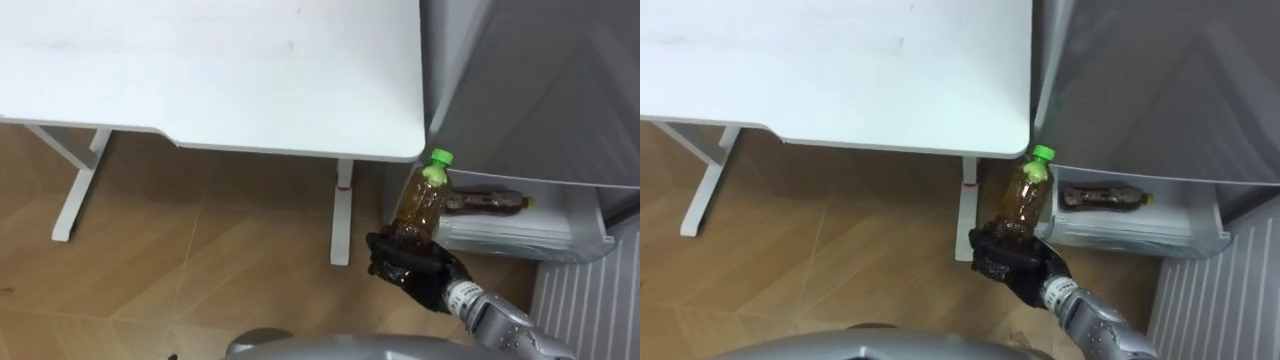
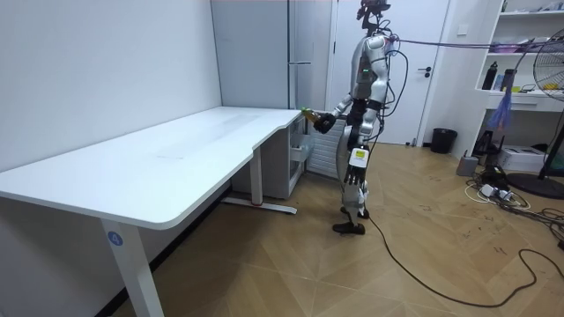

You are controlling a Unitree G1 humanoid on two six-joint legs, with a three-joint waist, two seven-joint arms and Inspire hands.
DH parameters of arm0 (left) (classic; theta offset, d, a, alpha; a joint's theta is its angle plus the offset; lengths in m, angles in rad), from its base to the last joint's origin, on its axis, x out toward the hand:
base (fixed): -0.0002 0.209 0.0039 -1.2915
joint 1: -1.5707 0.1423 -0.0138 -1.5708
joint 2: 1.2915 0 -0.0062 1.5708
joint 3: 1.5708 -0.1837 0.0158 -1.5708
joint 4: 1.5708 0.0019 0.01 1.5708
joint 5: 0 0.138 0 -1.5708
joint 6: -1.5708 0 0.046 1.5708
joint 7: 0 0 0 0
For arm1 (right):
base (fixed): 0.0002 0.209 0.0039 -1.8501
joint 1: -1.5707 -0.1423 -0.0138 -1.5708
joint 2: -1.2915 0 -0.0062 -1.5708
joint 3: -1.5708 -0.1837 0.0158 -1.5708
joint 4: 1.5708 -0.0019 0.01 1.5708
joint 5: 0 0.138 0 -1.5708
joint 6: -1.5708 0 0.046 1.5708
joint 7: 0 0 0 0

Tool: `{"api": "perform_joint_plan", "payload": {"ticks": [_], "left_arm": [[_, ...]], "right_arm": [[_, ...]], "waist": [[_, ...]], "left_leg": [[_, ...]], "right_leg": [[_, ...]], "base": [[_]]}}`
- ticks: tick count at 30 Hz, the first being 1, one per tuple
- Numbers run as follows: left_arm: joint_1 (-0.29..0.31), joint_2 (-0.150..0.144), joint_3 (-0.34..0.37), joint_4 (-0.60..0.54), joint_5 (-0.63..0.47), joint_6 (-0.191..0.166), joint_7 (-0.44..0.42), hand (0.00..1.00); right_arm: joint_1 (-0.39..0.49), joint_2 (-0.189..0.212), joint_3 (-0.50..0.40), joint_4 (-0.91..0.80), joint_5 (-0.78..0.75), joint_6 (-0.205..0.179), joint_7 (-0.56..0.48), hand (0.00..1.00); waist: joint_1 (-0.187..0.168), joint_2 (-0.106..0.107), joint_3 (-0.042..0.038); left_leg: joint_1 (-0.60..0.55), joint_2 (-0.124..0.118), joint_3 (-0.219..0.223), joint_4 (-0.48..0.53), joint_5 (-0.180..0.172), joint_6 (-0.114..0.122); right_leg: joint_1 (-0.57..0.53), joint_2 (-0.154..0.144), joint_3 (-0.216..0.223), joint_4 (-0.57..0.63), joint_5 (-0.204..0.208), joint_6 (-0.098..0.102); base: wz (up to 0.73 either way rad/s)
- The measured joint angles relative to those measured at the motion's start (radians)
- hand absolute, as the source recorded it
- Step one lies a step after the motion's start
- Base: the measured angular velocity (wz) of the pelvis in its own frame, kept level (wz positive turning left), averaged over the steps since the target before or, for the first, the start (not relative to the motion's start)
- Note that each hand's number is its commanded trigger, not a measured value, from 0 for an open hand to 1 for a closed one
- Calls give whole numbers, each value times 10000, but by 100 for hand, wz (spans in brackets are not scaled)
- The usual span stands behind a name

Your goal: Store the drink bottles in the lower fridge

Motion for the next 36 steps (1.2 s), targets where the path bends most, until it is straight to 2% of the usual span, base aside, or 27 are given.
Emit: {"api": "perform_joint_plan", "payload": {"ticks": [3, 8, 11, 18, 28, 33, 36], "left_arm": [[2, -47, 6, -4, 271, 70, -37, 0], [43, -46, 6, -21, 410, 177, -140, 0], [84, -46, 4, -49, 408, 168, -183, 0], [70, -48, 14, -61, 434, 160, -230, 0], [-2, -78, 10, -11, 820, 150, -616, 0], [15, -207, 17, 70, 845, 153, -640, 0], [10, -290, 20, 75, 845, 152, -716, 0]], "right_arm": [[25, -6, -95, 26, -1, 5, -201, 100], [27, 1, -436, 26, 167, 3, -474, 100], [28, 128, -654, 375, 856, -64, -654, 100], [312, 209, -770, 946, 1865, -95, -1433, 100], [240, 355, -1545, 1788, 3194, -286, -2420, 100], [242, 379, -1631, 1914, 3801, -323, -2577, 100], [239, 528, -1915, 1913, 4097, -408, -2600, 100]], "waist": [[-71, 1, -7], [-307, -52, -62], [-428, -95, -92], [-530, -60, -88], [-566, 96, -17], [-617, 102, -15], [-623, 98, -20]], "left_leg": [[0, 1, 2, -6, 0, -1], [-4, -6, 3, 8, 0, 0], [26, -2, -1, 14, 0, 0], [46, 8, -8, 25, 0, 1], [114, 2, 0, 18, 0, 7], [132, -15, 0, 23, 0, 7], [133, -20, -5, 84, 1, 8]], "right_leg": [[-2, 3, 0, -2, 0, 0], [8, -4, -5, 2, 0, 0], [37, -1, 0, 4, 0, 0], [5, 7, 126, 50, 0, 0], [2, 3, 201, 137, -5, 2], [-7, 4, 243, 50, -22, 5], [-4, 12, 242, -28, -22, 5]], "base": [[0], [0], [0], [-3], [0], [0], [0]]}}
